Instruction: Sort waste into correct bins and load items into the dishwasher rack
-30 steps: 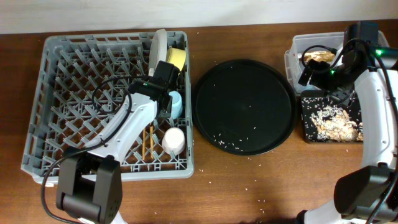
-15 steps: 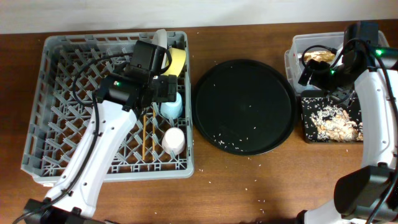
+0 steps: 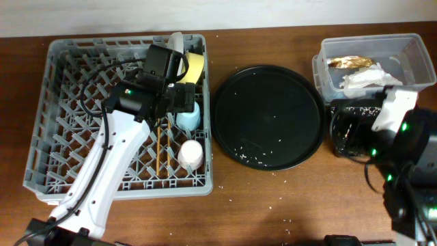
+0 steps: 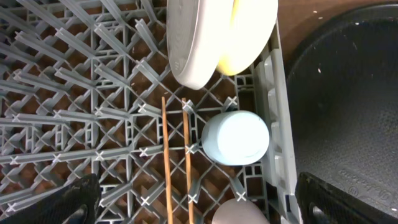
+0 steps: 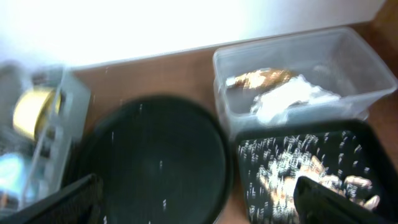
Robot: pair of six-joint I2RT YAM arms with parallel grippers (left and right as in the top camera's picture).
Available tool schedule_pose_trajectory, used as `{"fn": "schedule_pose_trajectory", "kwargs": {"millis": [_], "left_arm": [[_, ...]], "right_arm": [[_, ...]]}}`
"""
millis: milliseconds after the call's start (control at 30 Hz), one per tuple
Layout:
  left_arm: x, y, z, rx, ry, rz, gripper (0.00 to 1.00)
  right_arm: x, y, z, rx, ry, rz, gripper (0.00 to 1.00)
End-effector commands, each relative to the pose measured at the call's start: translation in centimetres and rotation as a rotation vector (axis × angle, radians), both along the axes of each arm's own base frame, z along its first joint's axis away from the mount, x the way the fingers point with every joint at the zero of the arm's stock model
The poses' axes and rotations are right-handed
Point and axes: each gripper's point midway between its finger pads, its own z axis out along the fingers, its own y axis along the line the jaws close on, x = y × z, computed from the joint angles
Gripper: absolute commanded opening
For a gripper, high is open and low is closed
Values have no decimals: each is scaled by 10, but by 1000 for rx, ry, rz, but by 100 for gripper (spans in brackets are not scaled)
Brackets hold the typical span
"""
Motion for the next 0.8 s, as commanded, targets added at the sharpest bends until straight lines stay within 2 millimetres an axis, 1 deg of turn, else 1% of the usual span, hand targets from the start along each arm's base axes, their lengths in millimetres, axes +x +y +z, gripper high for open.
{"fn": "schedule_pose_trajectory", "kwargs": {"millis": [0,33,67,100,167,267,333,400,433,467,567,767], "left_arm": [[2,1,1,-4,-2,5,99],[2,1,1,-4,-2,5,99],[2,1,1,-4,-2,5,99],[2,1,1,-4,-2,5,99],[2,1,1,-4,-2,5,99],[2,1,1,-4,-2,5,99],[2,1,1,-4,-2,5,99],[2,1,1,-3,-2,5,99],[2,1,1,-4,-2,5,99],[2,1,1,-4,-2,5,99],[2,1,1,-4,-2,5,99],[2,1,1,-4,-2,5,99]], "right_arm": [[-13,28,-38,9,-152,162,98],[-18,39,-56,17,-208,205,99],[-21,46,-69,15,-251,230,98],[-22,53,-86,9,-331,261,98],[-23,57,-99,28,-423,262,99],[-30,60,-108,37,-545,272,98],[-30,52,-112,18,-601,222,98],[-32,51,-113,14,-644,219,98],[-32,51,-119,14,-649,219,98],[-33,51,-124,15,-629,219,98],[-33,50,-154,23,-503,215,99],[-33,50,-154,22,-505,214,99]]}}
